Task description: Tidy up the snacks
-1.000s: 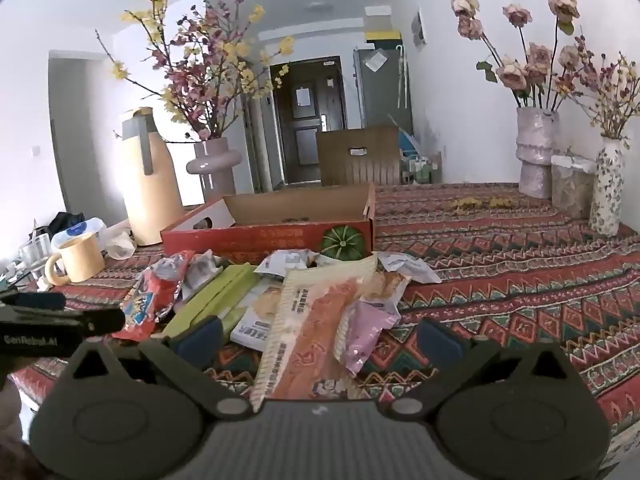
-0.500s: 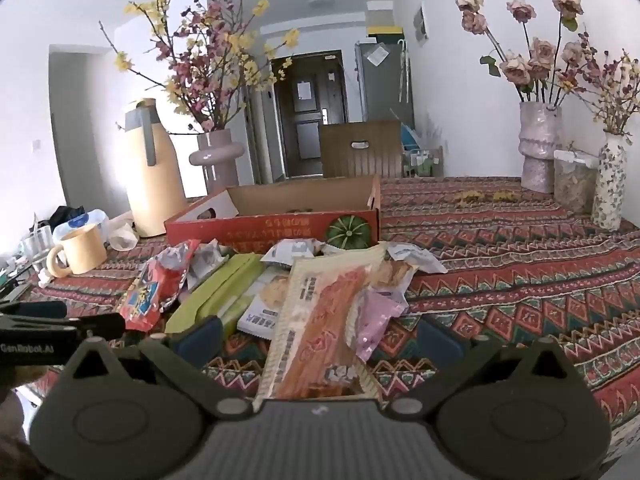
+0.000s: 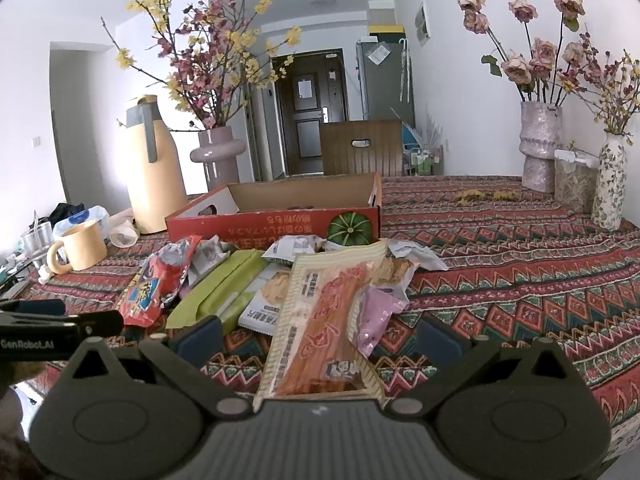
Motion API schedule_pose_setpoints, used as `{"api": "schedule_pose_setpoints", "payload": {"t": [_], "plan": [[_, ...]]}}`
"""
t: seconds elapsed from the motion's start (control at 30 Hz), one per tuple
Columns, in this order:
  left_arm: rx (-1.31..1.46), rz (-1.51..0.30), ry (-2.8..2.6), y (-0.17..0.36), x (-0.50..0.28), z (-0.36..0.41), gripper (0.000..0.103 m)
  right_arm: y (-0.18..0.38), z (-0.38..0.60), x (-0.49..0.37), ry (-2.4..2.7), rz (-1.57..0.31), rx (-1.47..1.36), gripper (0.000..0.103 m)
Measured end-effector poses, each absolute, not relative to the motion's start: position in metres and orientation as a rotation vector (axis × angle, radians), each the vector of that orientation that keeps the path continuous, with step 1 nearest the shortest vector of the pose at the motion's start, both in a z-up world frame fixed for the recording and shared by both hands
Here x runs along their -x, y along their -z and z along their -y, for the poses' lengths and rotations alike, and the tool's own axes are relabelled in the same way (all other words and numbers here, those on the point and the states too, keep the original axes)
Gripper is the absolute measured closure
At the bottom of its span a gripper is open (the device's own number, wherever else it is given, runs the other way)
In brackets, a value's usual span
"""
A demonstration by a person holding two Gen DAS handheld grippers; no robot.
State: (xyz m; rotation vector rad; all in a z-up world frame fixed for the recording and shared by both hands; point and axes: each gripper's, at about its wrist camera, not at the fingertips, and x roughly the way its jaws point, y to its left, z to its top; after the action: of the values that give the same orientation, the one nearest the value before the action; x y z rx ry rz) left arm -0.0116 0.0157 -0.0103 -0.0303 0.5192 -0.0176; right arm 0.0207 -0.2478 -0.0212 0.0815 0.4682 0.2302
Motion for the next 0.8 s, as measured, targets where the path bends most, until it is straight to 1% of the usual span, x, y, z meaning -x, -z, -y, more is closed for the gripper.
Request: {"api": "schedule_pose_setpoints", "payload": {"t": [0.8], "plan": [[0.033, -0.518, 0.016, 0.0118, 0.012, -0.0164, 0.0, 0.0244, 0.2482, -0.0212, -0.228, -0.476, -0.082, 0.0]]}}
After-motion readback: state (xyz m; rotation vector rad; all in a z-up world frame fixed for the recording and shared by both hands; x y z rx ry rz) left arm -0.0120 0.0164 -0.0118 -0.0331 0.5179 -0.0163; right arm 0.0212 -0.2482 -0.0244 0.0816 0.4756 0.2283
